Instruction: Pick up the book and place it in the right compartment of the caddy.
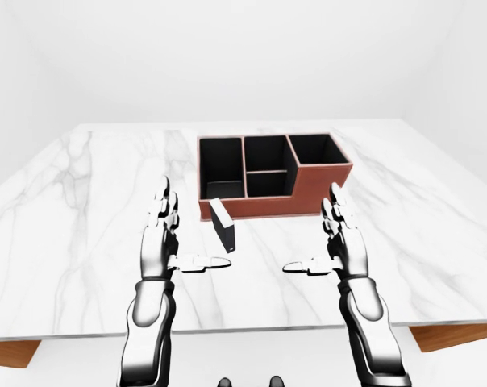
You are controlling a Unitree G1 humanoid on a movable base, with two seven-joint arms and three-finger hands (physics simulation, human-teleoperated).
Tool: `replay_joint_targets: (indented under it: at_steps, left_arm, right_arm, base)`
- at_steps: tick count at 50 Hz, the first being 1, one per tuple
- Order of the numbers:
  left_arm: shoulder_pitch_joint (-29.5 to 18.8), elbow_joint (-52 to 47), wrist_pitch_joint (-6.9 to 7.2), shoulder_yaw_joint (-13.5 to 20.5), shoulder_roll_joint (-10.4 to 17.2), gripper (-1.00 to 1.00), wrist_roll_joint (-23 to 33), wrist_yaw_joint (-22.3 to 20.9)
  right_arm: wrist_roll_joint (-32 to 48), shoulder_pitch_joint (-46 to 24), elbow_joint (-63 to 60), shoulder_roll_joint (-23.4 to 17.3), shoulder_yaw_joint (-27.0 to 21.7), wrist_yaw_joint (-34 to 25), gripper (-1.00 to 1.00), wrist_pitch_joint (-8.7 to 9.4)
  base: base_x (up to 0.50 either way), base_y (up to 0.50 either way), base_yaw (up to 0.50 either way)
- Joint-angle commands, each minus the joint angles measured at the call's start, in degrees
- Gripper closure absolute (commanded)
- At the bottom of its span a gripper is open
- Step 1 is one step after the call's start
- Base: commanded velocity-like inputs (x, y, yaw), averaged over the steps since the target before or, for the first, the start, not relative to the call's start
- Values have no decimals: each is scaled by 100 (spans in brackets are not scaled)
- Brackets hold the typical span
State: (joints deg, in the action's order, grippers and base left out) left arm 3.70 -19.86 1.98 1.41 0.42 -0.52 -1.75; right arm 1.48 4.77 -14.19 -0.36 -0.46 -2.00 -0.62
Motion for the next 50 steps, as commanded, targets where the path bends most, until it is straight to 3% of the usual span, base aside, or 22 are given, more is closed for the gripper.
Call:
replay_joint_targets:
  at_steps: [1, 41, 50]
  left_arm:
    - [38, -117, -59, 1, -3, -100, -19, -13]
    - [33, -49, -74, -52, -11, -100, 20, -31]
    - [23, -102, -19, -63, -15, -100, 30, -10]
  right_arm:
    - [-2, 75, -175, 7, 22, -5, -100, -12]
    - [62, 120, -121, 12, 84, -24, -100, -74]
    - [54, 122, -125, 11, 81, -32, -100, -79]
  base:
    - [18, 0, 0]
    - [18, 0, 0]
    - [18, 0, 0]
